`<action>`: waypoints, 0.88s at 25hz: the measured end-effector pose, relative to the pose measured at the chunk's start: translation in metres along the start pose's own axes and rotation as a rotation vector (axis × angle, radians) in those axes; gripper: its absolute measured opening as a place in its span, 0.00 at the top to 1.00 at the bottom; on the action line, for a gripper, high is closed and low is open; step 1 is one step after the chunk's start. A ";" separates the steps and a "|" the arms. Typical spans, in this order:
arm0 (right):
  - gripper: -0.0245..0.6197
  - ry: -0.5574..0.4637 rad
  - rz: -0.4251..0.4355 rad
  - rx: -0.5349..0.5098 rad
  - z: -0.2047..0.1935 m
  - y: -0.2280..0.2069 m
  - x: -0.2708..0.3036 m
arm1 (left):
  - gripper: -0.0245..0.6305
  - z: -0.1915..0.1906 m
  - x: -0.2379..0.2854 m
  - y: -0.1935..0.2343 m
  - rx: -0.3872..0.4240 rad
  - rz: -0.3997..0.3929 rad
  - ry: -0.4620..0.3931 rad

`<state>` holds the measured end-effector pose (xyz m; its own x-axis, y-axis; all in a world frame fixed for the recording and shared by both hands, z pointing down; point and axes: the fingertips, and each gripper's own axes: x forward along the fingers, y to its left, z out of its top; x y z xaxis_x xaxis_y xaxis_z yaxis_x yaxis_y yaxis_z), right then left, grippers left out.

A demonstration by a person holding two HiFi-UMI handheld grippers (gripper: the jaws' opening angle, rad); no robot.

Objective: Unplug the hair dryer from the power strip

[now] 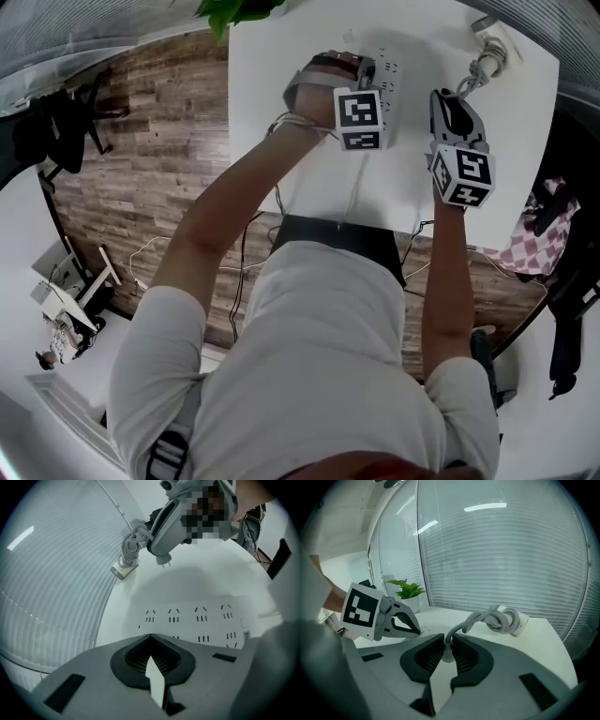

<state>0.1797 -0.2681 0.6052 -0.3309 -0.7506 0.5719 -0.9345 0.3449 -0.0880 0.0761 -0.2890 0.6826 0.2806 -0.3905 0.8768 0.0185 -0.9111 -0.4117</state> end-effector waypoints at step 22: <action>0.85 0.078 -0.049 0.001 -0.044 -0.027 -0.014 | 0.93 -0.001 0.001 0.001 -0.020 -0.016 0.003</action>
<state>0.2154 -0.2418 0.6352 -0.2738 -0.7203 0.6373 -0.9494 0.3086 -0.0591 0.0752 -0.2901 0.6830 0.2773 -0.3762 0.8841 0.0035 -0.9197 -0.3925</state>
